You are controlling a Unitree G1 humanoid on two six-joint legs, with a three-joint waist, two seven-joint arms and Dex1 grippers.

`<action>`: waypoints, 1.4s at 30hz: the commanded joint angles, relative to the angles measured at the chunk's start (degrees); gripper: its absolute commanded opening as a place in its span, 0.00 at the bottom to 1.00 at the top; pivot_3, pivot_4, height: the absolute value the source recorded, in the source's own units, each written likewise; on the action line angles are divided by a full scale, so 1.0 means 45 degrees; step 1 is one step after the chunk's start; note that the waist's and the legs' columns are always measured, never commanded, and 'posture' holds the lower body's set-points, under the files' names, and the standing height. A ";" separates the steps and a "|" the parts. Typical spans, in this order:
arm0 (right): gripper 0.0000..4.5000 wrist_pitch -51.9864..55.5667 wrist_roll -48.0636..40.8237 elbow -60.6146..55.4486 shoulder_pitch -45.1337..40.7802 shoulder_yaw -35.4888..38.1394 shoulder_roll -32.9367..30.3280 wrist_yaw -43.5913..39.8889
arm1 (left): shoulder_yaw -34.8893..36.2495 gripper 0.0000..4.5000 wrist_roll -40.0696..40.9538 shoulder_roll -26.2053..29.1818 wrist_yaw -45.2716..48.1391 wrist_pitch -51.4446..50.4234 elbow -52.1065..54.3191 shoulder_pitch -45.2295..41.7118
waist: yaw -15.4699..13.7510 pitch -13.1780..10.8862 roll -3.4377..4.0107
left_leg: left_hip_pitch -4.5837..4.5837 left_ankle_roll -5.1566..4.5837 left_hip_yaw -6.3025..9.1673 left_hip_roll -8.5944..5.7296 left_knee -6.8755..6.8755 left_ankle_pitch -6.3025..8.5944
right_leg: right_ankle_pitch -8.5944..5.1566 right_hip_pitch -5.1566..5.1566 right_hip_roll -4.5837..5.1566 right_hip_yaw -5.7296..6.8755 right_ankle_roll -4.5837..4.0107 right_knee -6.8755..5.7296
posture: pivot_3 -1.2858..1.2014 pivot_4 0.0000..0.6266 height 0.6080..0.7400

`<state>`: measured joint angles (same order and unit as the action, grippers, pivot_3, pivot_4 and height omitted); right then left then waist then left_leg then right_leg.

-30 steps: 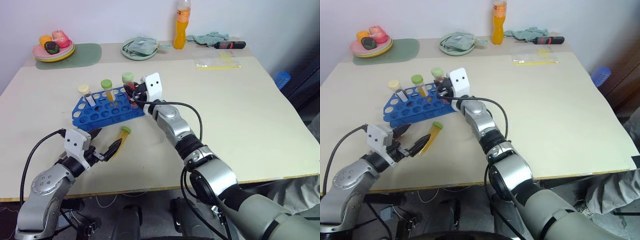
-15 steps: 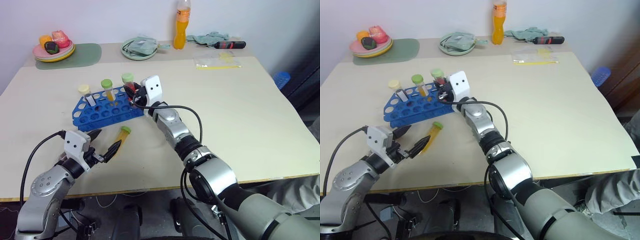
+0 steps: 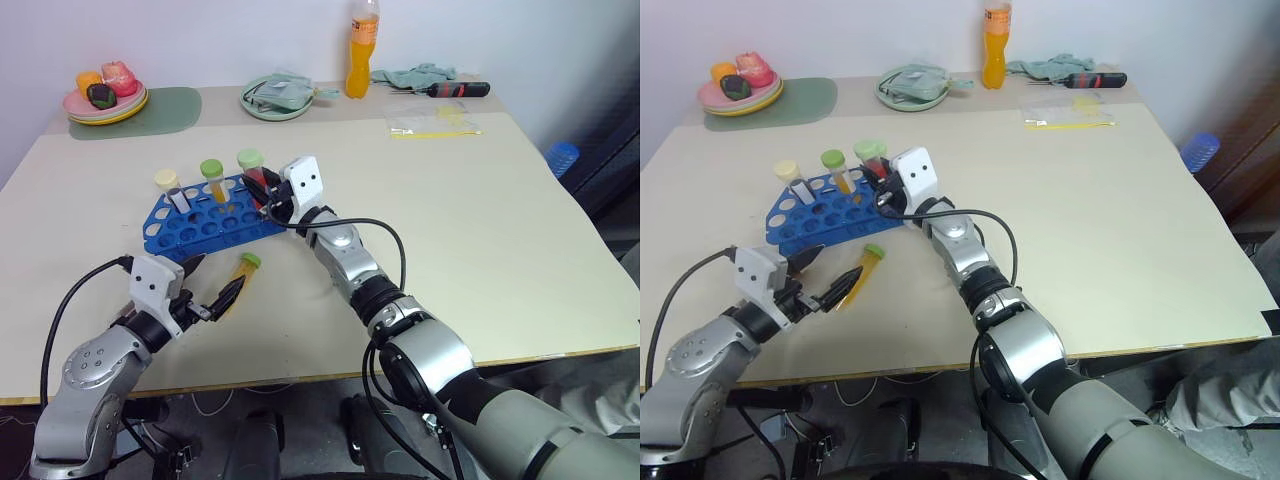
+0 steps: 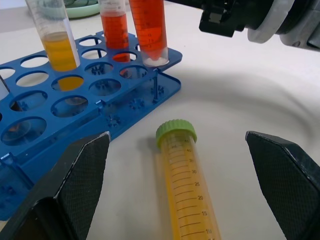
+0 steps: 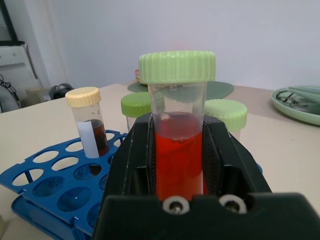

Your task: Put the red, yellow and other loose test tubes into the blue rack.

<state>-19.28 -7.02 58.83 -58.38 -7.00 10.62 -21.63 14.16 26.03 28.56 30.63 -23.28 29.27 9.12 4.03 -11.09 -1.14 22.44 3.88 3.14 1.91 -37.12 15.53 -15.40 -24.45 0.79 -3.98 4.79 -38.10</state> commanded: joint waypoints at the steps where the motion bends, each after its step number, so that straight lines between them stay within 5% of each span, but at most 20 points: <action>1: 0.17 -0.0183 0.0039 0.0310 0.0519 0.0119 0.1495 0.0219 | 0.0028 1.00 0.0130 0.0060 -0.0116 -0.0068 0.0616 -0.0017 | -0.0001 0.0000 -0.0001 | 0.0000 0.0000 0.0000 0.0000 0.0000 0.0000 | 0.0000 0.0000 0.0000 0.0000 0.0000 -0.0001 | 0.52 0.24 1.00; 22: 0.17 -0.0020 0.0102 0.0688 0.0468 0.0210 0.1422 -0.0089 | 0.0090 1.00 0.0096 0.0078 0.0115 0.0093 0.0149 -0.0139 | -0.0005 -0.0001 0.0005 | -0.0010 0.0000 0.0000 -0.0003 0.0000 0.0000 | -0.0001 0.0014 0.0002 0.0000 -0.0001 0.0003 | 0.52 0.24 1.00; 29: 0.95 -0.0215 0.0060 -0.1613 0.1382 -0.0164 0.1105 -0.0934 | 0.0239 1.00 0.0055 0.0006 0.0383 0.0571 -0.0223 0.0322 | 0.0007 -0.0008 0.0013 | -0.0010 0.0000 -0.0002 0.0000 0.0003 0.0000 | -0.0001 0.0011 0.0000 -0.0002 -0.0001 0.0003 | 0.52 0.24 1.00; 30: 1.00 -0.0107 0.0083 -0.2011 0.1419 -0.0212 0.1042 -0.0861 | 0.0242 1.00 0.0069 0.0000 0.0346 0.0569 -0.0218 0.0327 | 0.0002 -0.0008 0.0012 | -0.0008 0.0000 -0.0002 0.0000 0.0002 0.0000 | 0.0000 0.0008 0.0000 -0.0002 -0.0001 0.0001 | 0.52 0.24 1.00; 36: 1.00 0.2318 -0.0553 -0.7054 0.2380 -0.0933 -0.0231 -0.2003 | 0.0596 1.00 0.0679 0.0248 -0.0639 -0.1186 0.0225 -0.0346 | -0.0067 -0.0005 0.0008 | -0.0006 0.0000 0.0003 0.0001 0.0003 0.0000 | -0.0001 0.0007 -0.0001 -0.0001 0.0000 0.0002 | 0.52 0.24 1.00; 42: 1.00 0.7319 -0.1812 -1.3053 0.3923 -0.1092 -0.3633 -0.4053 | 0.0134 1.00 0.0962 0.2736 -0.1646 -0.5750 0.1745 -0.2511 | -0.0360 -0.0002 -0.0002 | 0.0005 0.0001 0.0028 -0.0016 -0.0019 0.0000 | 0.0001 0.0021 0.0015 0.0017 0.0003 0.0004 | 0.52 0.24 1.00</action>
<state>9.38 -12.54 7.42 -40.54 -13.06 -4.08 -37.47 14.76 30.07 39.02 24.12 -44.68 34.11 -0.80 2.41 -11.10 -1.15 22.47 3.88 3.27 1.83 -37.22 15.53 -15.39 -24.33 0.87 -3.90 4.81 -38.08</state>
